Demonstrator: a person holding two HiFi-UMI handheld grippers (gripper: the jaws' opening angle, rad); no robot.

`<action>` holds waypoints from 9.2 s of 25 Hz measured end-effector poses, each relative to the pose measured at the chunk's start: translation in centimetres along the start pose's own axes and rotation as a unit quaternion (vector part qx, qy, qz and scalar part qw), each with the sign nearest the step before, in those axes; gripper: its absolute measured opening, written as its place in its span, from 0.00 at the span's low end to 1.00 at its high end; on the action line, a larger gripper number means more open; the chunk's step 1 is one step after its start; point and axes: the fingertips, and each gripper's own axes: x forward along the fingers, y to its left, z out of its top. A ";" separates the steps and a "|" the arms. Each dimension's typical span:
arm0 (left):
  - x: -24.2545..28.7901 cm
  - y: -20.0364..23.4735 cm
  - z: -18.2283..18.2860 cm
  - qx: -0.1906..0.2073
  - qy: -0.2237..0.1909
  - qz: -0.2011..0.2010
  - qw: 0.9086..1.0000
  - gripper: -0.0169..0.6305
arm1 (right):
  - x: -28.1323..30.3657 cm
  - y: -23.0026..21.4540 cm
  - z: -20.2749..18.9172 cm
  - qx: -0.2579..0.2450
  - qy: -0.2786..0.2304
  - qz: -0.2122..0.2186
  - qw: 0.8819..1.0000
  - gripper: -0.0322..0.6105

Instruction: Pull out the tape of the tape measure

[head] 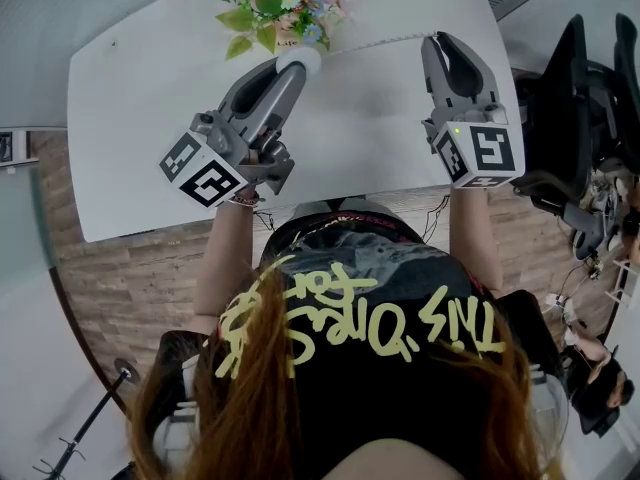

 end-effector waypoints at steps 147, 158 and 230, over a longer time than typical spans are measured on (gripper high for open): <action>-3.8 3.2 -2.3 0.145 0.034 0.151 0.977 0.12 | 1.0 10.4 -1.7 0.045 0.003 0.154 0.987 0.05; -3.7 3.2 -1.9 0.140 0.028 0.150 0.978 0.12 | 1.2 10.5 -1.0 0.038 -0.006 0.151 0.988 0.05; -5.9 11.6 -16.3 0.061 0.313 0.244 0.916 0.31 | 0.9 11.1 -1.0 0.022 -0.008 0.150 0.988 0.05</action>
